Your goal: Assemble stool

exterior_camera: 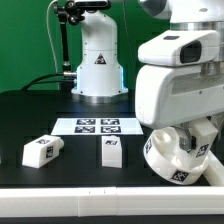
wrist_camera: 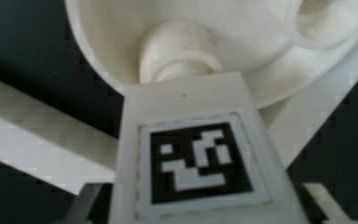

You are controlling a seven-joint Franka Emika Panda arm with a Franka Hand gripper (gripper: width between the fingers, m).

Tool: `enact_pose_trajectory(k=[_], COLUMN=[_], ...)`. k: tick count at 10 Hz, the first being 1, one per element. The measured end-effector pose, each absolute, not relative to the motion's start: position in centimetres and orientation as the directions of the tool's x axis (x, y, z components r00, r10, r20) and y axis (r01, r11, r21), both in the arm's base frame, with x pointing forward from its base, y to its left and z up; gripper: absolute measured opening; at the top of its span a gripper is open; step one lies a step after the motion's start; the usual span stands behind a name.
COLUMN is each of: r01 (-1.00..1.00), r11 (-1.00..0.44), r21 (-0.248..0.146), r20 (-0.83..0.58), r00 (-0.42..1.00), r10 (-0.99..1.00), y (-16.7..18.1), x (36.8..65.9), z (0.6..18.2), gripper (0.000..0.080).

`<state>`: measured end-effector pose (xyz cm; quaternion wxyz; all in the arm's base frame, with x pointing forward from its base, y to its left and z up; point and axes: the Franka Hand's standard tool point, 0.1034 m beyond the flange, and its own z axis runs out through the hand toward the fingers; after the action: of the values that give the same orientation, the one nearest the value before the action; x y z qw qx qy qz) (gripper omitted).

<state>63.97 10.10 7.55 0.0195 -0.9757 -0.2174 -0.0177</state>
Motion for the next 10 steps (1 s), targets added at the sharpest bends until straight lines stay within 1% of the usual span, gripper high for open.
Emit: enact_pose_trajectory(k=[4,5,6,7,8,9,10], r01=[0.185,0.119,0.064,0.076,0.076,0.076,0.076], r11=[-0.982,-0.992,-0.996,-0.995,-0.995,-0.995,-0.995], r21=[-0.035,-0.045,-0.061,-0.06,-0.06,-0.06,-0.06], r20=[0.038,0.088,0.084,0.083,0.083,0.082,0.082], r00=[0.982,0.989,0.995,0.994,0.994,0.994,0.994], r10=[0.184,0.115,0.059,0.071,0.071,0.071,0.071], y=[9.44,9.43,9.49,9.5,9.51,9.51,9.51], x=[64.03,64.07,63.49,63.49,63.48,63.46,63.45], z=[7.52,7.82,7.73,7.65,7.63,7.61,7.58], gripper=[0.0349,0.0348,0.0348,0.0416,0.0416,0.0584,0.0584])
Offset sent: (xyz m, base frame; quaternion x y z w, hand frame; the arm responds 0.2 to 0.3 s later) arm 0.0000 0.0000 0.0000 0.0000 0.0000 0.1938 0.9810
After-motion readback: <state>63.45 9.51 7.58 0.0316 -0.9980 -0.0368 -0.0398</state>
